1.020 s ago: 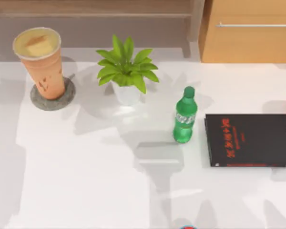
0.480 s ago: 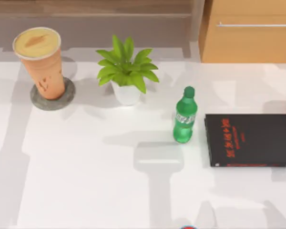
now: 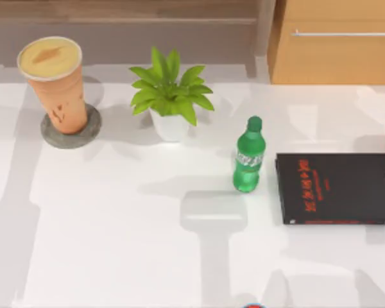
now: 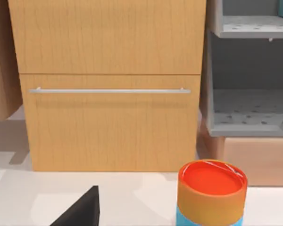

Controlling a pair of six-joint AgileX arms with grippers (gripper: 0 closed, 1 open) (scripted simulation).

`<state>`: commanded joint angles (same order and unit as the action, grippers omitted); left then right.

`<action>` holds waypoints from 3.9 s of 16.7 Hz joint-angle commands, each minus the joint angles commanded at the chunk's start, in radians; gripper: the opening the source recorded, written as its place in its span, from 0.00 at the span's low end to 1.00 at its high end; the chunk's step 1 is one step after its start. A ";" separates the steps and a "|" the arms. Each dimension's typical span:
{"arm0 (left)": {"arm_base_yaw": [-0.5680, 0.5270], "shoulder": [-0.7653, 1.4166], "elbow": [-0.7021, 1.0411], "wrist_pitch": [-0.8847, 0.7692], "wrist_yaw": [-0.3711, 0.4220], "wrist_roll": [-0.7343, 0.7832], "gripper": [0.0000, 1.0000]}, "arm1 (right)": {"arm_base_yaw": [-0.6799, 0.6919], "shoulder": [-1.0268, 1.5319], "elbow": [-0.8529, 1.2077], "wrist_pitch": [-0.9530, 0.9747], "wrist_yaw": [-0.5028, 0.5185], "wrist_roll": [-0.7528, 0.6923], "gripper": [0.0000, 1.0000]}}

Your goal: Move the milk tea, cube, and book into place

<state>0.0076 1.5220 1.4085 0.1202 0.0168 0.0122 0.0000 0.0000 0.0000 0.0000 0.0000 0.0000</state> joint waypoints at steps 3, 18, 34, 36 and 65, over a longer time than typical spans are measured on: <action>0.017 0.049 0.077 0.017 0.001 -0.008 0.00 | 0.000 0.000 0.000 0.000 0.000 0.000 1.00; -0.023 0.378 0.432 -0.058 0.005 0.002 0.00 | 0.000 0.000 0.000 0.000 0.000 0.000 1.00; -0.023 0.378 0.432 -0.058 0.005 0.002 1.00 | 0.000 0.000 0.000 0.000 0.000 0.000 1.00; -0.023 0.378 0.432 -0.058 0.005 0.002 1.00 | 0.000 0.000 0.000 0.000 0.000 0.000 1.00; -0.016 -0.379 -0.325 -0.058 -0.002 -0.002 1.00 | 0.000 0.000 0.000 0.000 0.000 0.000 1.00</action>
<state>-0.0084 1.1430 1.0835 0.0623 0.0148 0.0098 0.0000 0.0000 0.0000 0.0000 0.0000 0.0000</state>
